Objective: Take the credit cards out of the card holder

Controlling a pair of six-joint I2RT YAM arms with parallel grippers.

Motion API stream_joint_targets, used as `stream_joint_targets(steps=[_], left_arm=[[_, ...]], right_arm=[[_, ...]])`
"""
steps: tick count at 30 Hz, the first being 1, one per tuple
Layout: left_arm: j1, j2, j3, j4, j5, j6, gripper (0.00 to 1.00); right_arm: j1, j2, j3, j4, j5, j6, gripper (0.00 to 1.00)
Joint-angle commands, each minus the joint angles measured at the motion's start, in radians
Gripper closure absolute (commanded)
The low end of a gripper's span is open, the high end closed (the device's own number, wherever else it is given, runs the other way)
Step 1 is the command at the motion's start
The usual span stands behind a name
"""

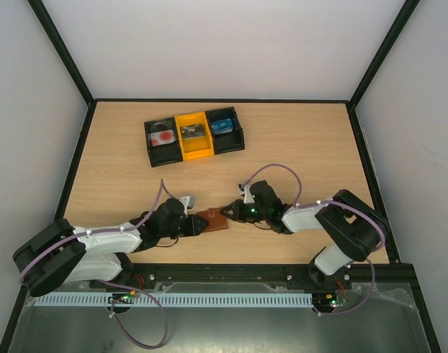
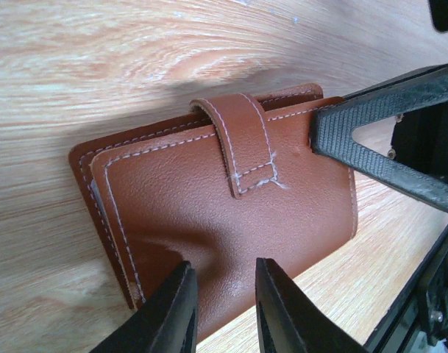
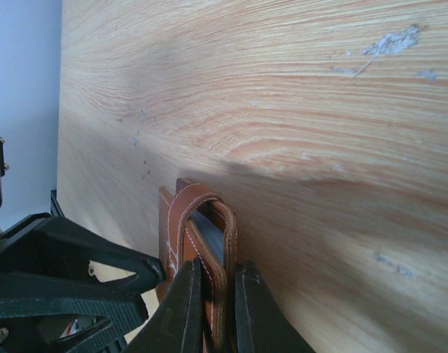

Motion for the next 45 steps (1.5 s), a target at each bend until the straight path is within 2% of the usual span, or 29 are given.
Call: stream_joint_targets(steps=[1, 3, 5, 9, 10, 14, 19, 26, 31, 36, 45], left_arm=[[0.002, -0.069, 0.073, -0.152, -0.048, 0.021, 0.57], [0.005, -0.124, 0.104, -0.219, -0.072, 0.033, 0.37], [0.014, -0.179, 0.143, -0.308, -0.112, 0.043, 0.22], [0.067, -0.284, 0.203, -0.451, -0.151, 0.080, 0.02], [0.087, -0.313, 0.215, -0.484, -0.155, 0.088, 0.01], [0.167, -0.413, 0.242, -0.587, -0.141, 0.114, 0.01], [0.256, -0.525, 0.246, -0.657, -0.095, 0.133, 0.01], [0.328, -0.525, 0.238, -0.678, 0.062, 0.133, 0.01], [0.372, -0.517, 0.212, -0.668, 0.098, 0.116, 0.01], [0.400, -0.508, 0.179, -0.648, 0.128, 0.112, 0.01], [0.407, -0.488, 0.157, -0.608, 0.143, 0.085, 0.01]], right_arm=[[0.019, -0.068, 0.027, -0.170, 0.064, -0.059, 0.98], [0.018, -0.094, 0.034, -0.237, 0.133, -0.083, 0.98], [0.019, -0.127, 0.043, -0.317, 0.191, -0.101, 0.98], [0.019, -0.219, 0.101, -0.500, 0.340, -0.151, 0.98], [0.019, -0.242, 0.130, -0.555, 0.388, -0.167, 0.98], [0.020, -0.304, 0.265, -0.760, 0.569, -0.236, 0.98], [0.021, -0.316, 0.404, -0.929, 0.776, -0.317, 0.98], [0.040, -0.278, 0.488, -1.072, 0.981, -0.359, 0.98], [0.095, -0.263, 0.474, -1.058, 1.021, -0.368, 0.98], [0.189, -0.180, 0.458, -1.031, 1.036, -0.349, 0.97], [0.367, -0.064, 0.442, -0.940, 0.958, -0.285, 0.90]])
